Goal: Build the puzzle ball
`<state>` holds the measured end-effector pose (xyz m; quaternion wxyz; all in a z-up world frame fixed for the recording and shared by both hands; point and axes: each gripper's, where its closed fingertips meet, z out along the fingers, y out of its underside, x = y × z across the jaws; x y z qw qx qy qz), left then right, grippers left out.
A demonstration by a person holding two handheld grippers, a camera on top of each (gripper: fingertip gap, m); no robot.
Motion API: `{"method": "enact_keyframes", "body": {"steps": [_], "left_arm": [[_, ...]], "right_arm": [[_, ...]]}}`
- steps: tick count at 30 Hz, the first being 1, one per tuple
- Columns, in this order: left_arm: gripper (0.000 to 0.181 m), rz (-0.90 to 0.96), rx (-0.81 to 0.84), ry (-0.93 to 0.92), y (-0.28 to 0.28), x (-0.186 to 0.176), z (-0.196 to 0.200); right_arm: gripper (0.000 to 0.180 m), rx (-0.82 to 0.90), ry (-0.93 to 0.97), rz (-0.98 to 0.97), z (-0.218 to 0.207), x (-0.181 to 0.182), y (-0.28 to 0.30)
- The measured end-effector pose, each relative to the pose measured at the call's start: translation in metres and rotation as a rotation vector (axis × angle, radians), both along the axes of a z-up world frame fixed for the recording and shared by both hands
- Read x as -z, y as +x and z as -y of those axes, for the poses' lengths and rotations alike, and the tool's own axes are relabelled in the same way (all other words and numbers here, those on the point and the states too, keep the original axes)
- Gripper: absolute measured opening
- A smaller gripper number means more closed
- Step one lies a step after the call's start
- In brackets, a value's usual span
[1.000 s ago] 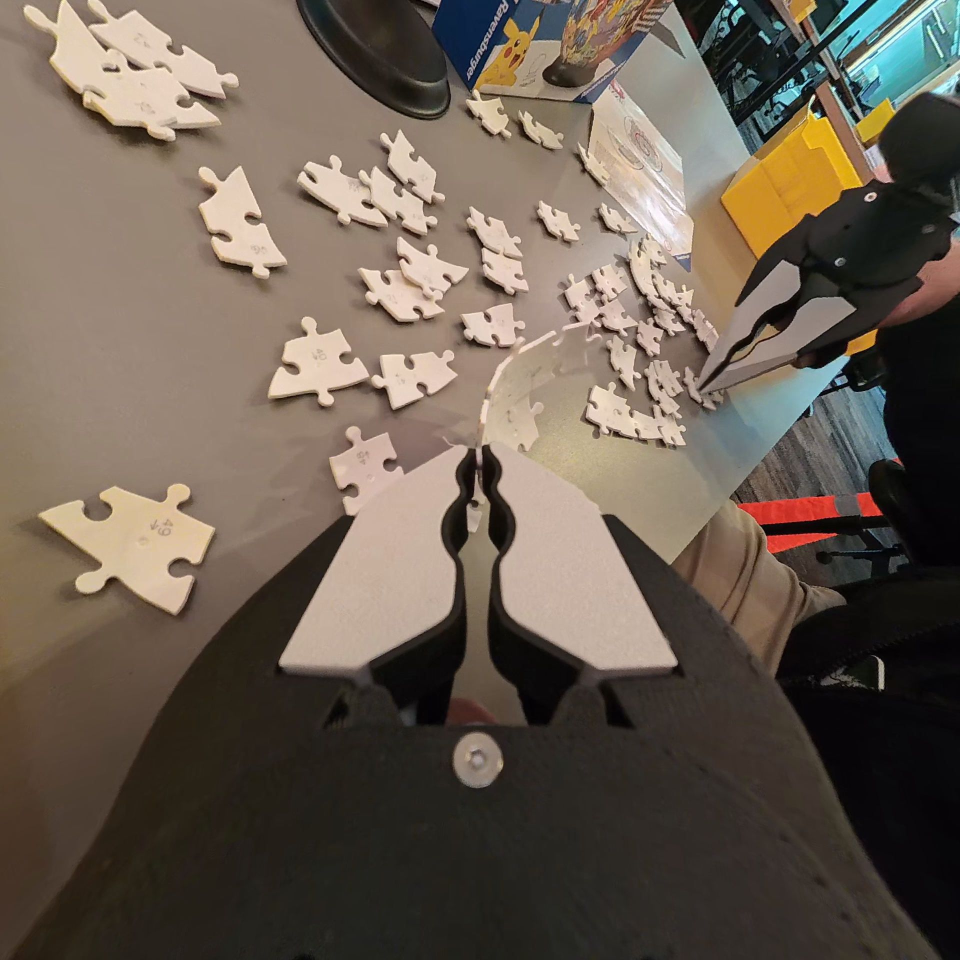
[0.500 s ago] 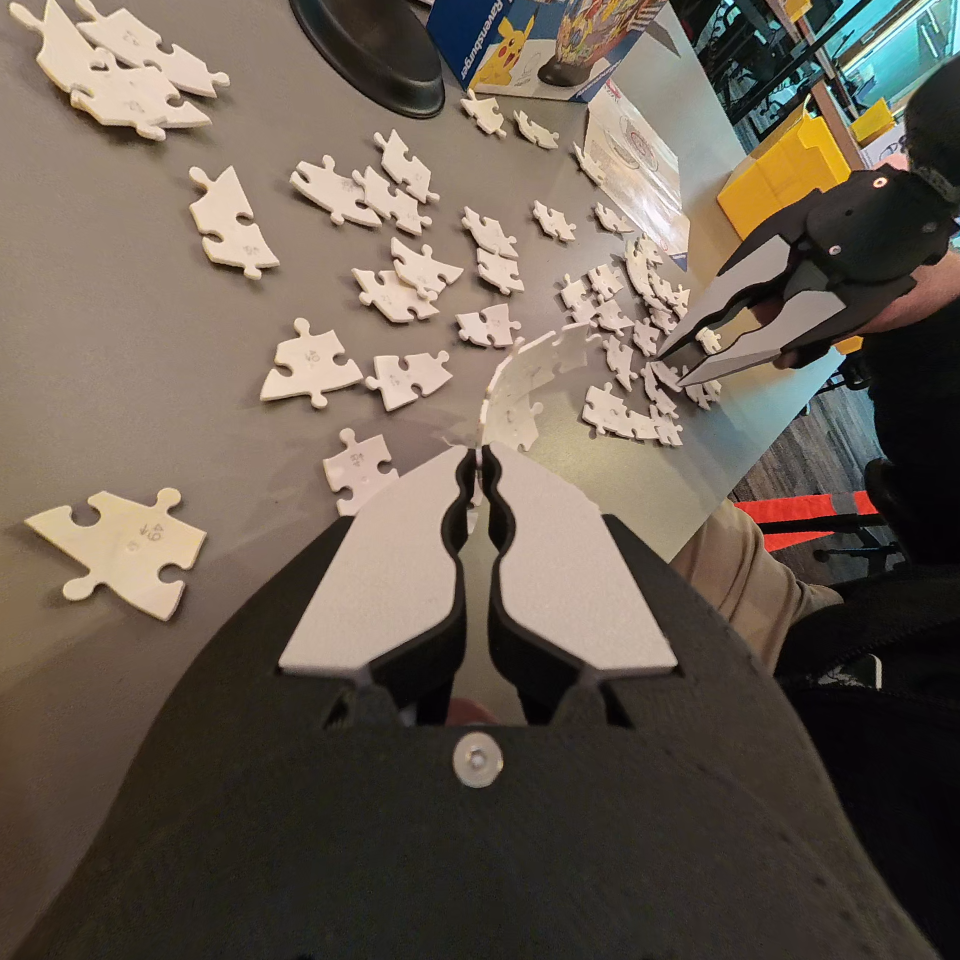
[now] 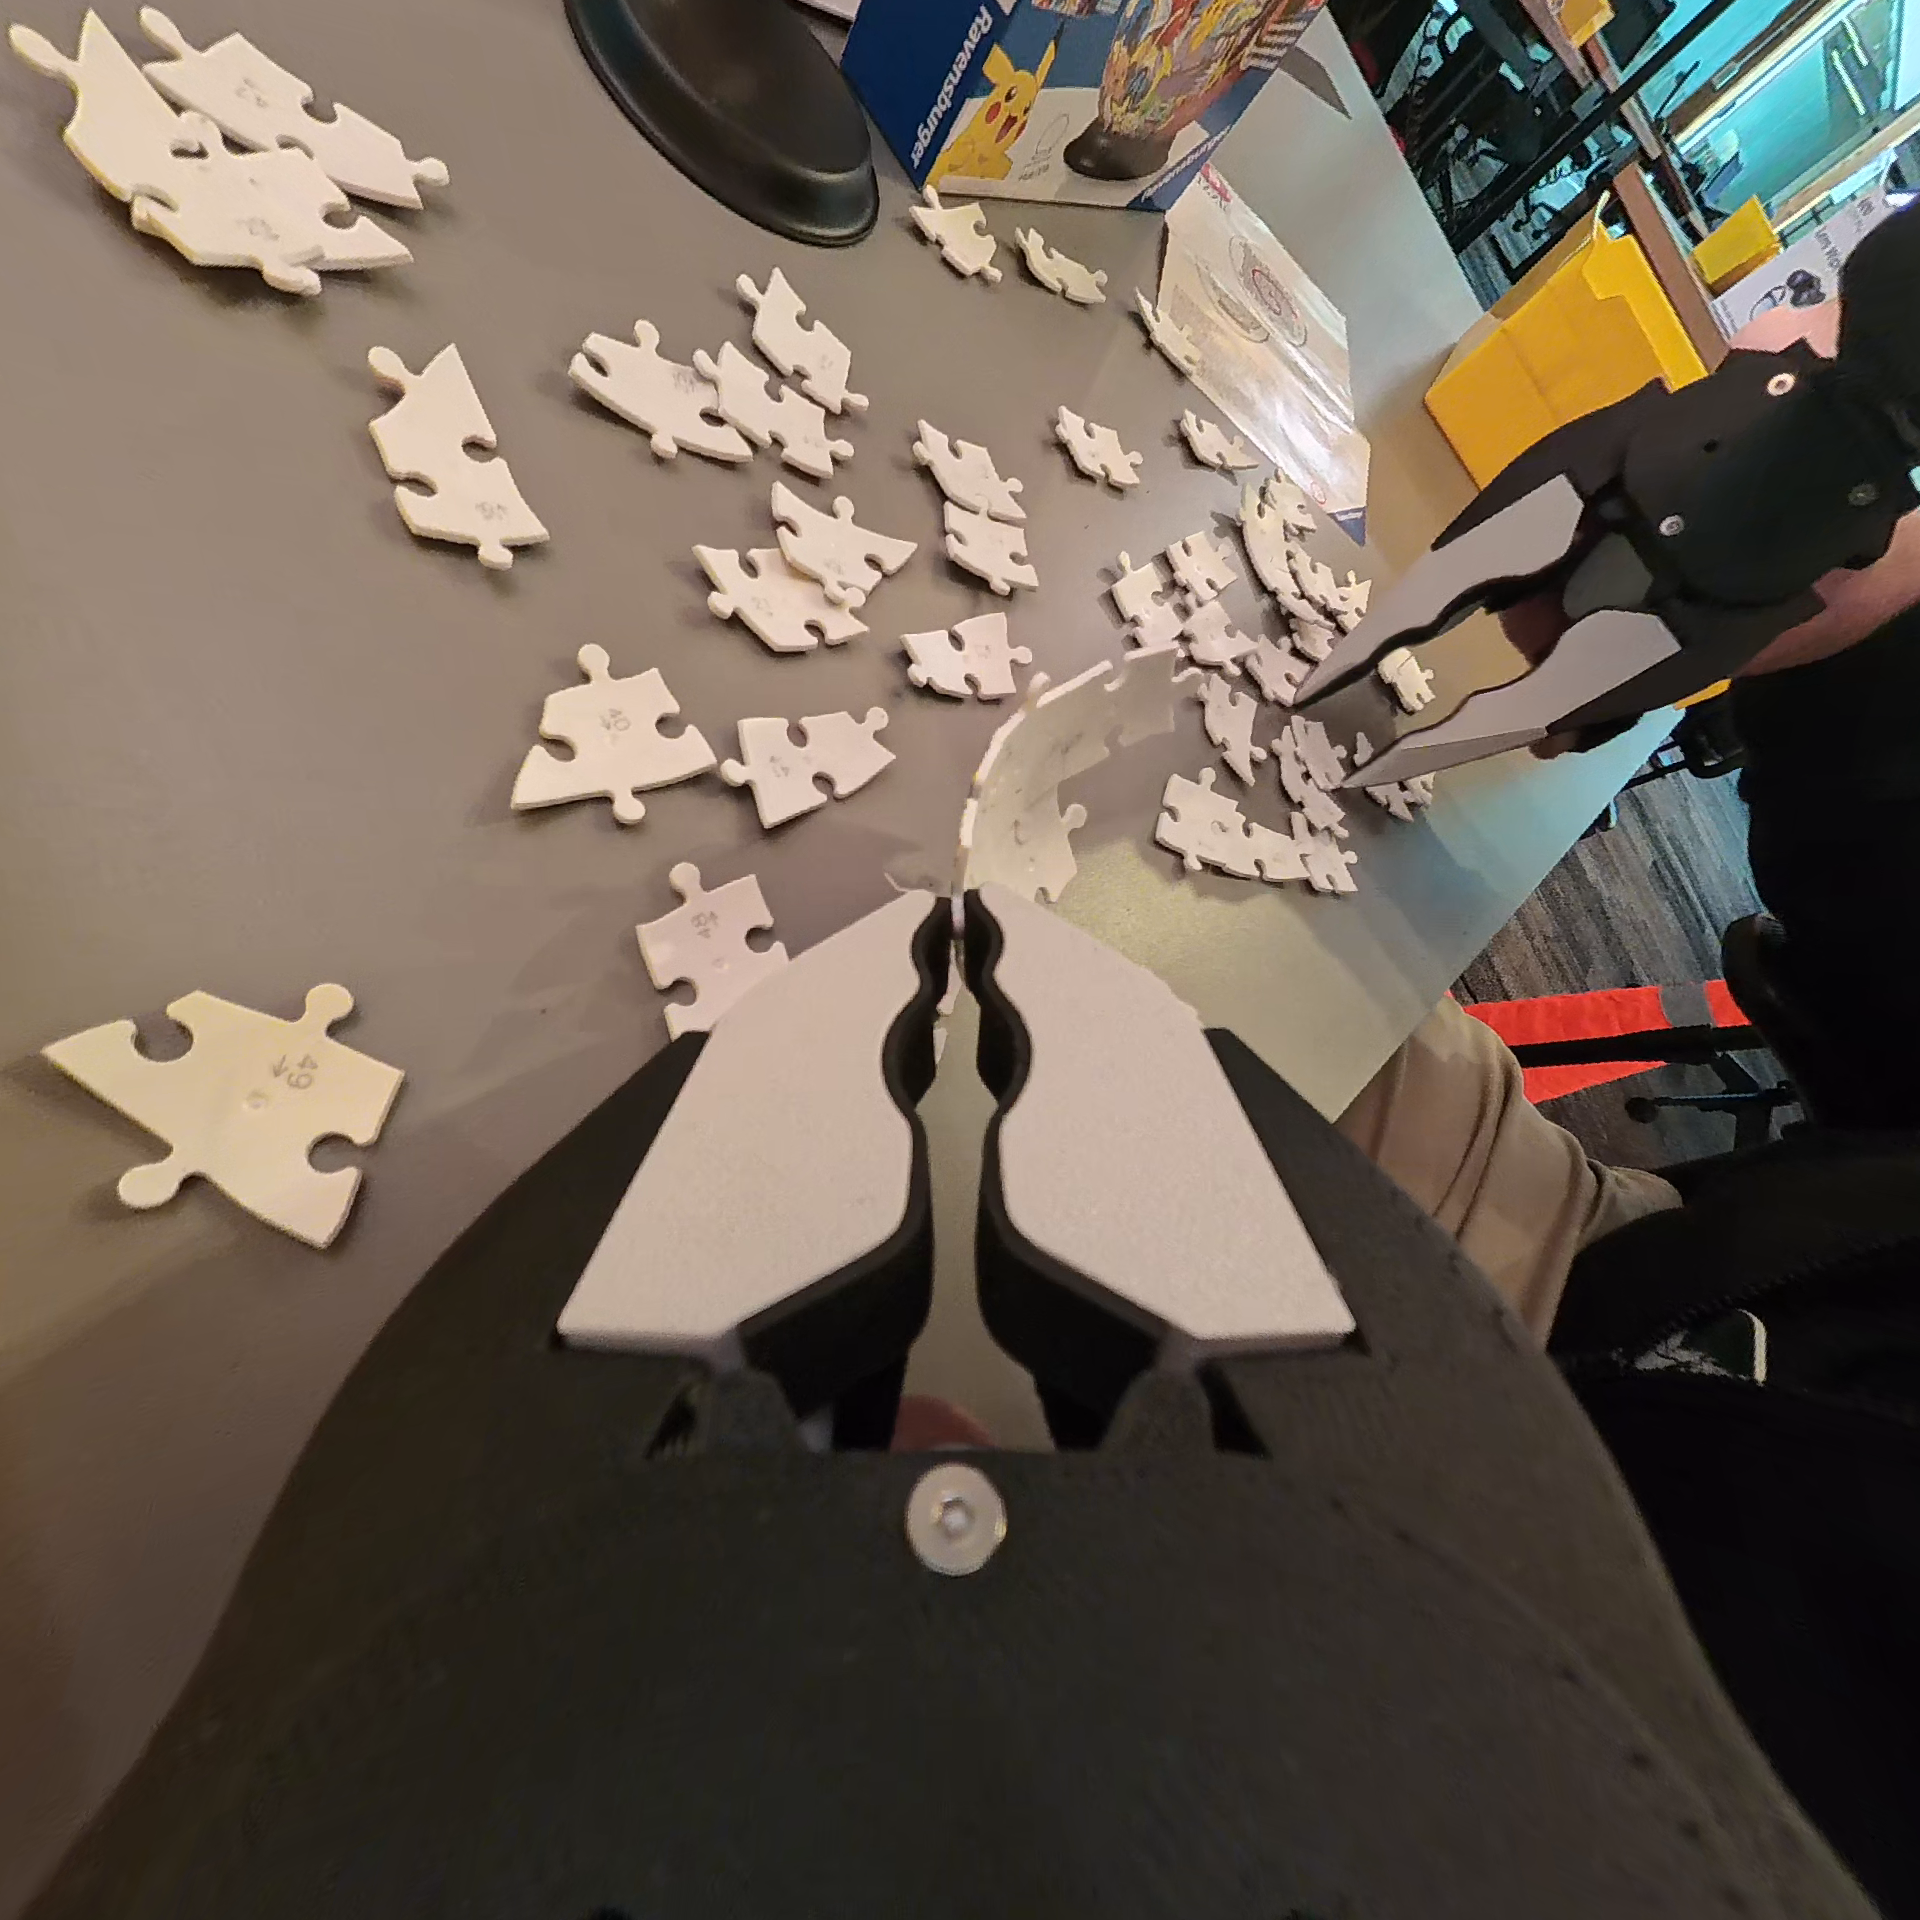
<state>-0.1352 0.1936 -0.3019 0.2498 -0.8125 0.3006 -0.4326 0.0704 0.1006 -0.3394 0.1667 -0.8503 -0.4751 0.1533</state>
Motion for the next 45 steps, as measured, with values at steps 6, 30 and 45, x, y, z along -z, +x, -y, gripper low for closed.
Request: {"method": "enact_keyframes", "body": {"steps": [6,30,45], "left_arm": [[0.002,0.001,-0.002,0.003,0.0,-0.001,0.0],[0.002,0.005,0.002,-0.009,0.007,0.001,0.003],[0.002,-0.055,-0.109,-0.09,0.01,0.012,0.001]], "right_arm": [[0.014,0.019,-0.005,-0.005,-0.003,0.001,-0.003],[0.0,0.171,0.003,-0.355,-0.024,-0.053,-0.019],[0.0,0.388,0.017,-0.476,-0.059,-0.037,-0.12]]}}
